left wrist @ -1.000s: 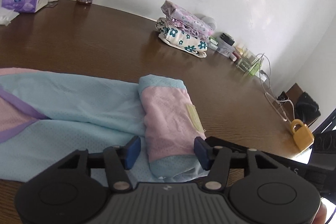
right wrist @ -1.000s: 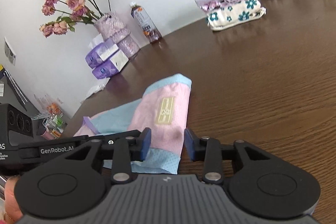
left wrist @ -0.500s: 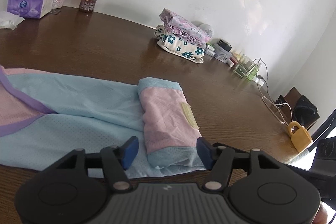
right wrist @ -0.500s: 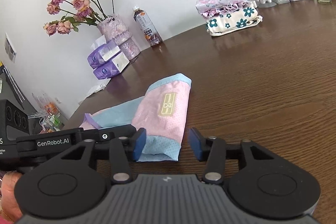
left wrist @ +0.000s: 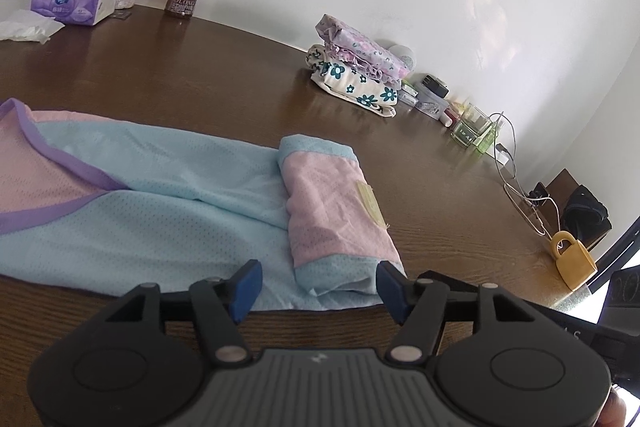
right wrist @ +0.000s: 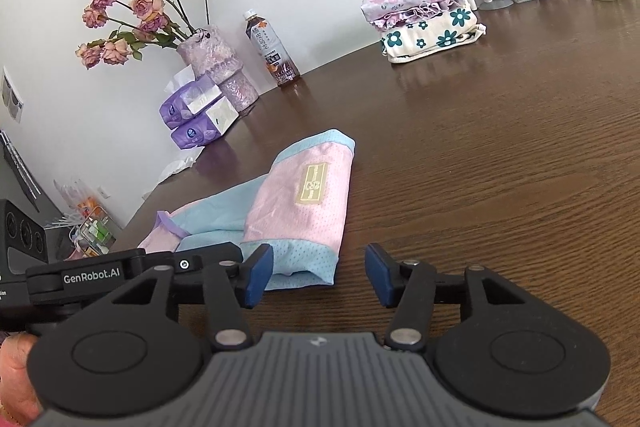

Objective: Fold clothes

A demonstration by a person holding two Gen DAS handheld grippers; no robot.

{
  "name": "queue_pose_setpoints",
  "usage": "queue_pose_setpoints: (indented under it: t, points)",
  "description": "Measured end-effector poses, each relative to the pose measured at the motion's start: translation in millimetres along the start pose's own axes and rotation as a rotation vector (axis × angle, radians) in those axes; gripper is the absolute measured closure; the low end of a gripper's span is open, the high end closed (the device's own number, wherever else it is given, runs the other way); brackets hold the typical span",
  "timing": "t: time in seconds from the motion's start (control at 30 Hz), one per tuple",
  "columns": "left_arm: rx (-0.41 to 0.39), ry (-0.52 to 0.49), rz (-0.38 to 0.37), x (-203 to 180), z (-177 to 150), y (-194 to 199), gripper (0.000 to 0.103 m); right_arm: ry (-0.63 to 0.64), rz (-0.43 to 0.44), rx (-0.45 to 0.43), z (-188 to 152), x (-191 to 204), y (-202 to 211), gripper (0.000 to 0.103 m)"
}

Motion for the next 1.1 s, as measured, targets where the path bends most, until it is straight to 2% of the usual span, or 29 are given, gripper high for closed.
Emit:
queue_pose_setpoints:
  t: [0.7,1.1]
  points:
    - [-0.006,-0.010,0.003,-2.9,-0.1,0.2,0.036,-0.006,0.002,0.017,-1.0,-6.1,-2.2,0.049]
    - [0.020,-0.021,-0.005,-2.0,1.3,-11.4,0.037,-0.004,0.011,0.041,-1.0,-6.5,-11.8,0.049]
Point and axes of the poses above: each gripper's, at about its wrist camera, not at the fingertips, and y roughly against the way its jaws point, x to its left, z to its top, the point moved 7 cm from there along -y, roughly the way its jaws point
